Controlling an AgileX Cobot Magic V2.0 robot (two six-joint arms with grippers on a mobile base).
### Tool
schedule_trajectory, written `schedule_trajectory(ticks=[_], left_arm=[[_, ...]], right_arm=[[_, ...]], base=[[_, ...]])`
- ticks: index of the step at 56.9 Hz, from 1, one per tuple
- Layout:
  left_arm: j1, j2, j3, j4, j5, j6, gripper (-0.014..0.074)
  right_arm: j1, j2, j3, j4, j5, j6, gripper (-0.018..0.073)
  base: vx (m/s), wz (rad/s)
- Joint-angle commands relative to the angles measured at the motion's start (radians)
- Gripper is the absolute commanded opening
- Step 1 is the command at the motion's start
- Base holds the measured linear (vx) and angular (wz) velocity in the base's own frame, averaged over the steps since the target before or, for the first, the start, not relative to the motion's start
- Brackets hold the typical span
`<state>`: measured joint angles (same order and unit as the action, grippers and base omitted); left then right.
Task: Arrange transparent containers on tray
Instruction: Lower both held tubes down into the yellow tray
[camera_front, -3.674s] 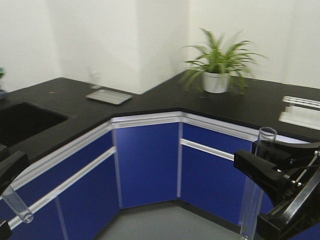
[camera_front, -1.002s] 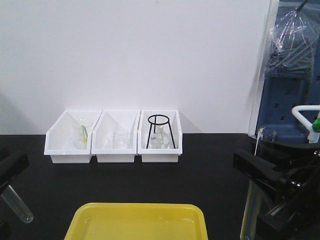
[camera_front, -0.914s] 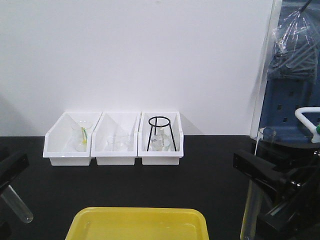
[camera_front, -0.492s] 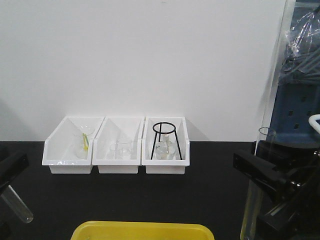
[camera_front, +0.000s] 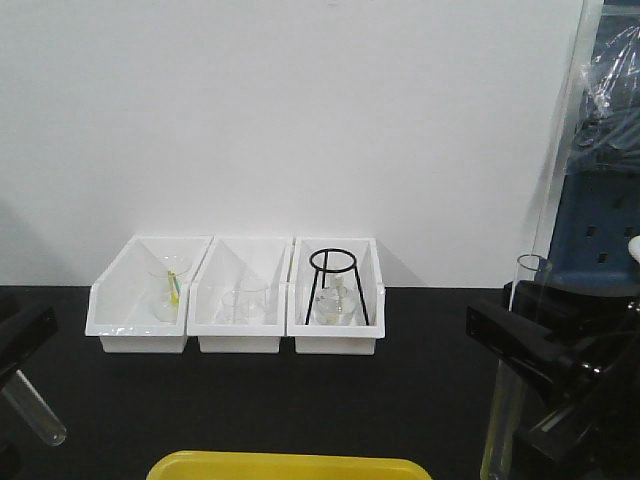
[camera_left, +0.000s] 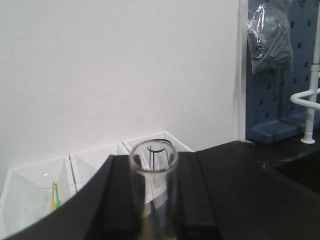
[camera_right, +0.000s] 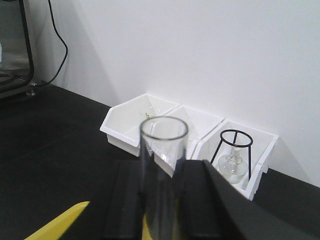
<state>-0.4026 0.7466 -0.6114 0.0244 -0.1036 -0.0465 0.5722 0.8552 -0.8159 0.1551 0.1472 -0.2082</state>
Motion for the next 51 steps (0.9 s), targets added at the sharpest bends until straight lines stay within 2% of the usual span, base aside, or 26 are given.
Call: schedule_trajectory(ticks=[1, 37, 47, 51], left_arm=[[0.002, -0.004, -0.034, -0.008, -0.082, -0.003, 0.0103], [0.002, 0.003, -0.034, -0.008, -0.070, -0.006, 0.0106], [0.002, 0.091, -0.034, -0.008, 0.004, -0.015, 0.0113], [0.002, 0.144, -0.034, -0.009, 0.019, -0.052, 0.0114]], right_arm=[[-0.006, -0.010, -0.029, -0.007, -0.083, -0.009, 0.0201], [-0.006, -0.002, -0.029, 0.002, -0.086, -0.003, 0.0201], [-0.006, 0.096, -0.029, 0.042, -0.072, 0.078, 0.0201], [-0.006, 0.156, -0.029, 0.055, -0.072, 0.098, 0.0201]], base=[[0.00, 0.00], [0.00, 0.00], [0.00, 0.00], [0.00, 0.00]])
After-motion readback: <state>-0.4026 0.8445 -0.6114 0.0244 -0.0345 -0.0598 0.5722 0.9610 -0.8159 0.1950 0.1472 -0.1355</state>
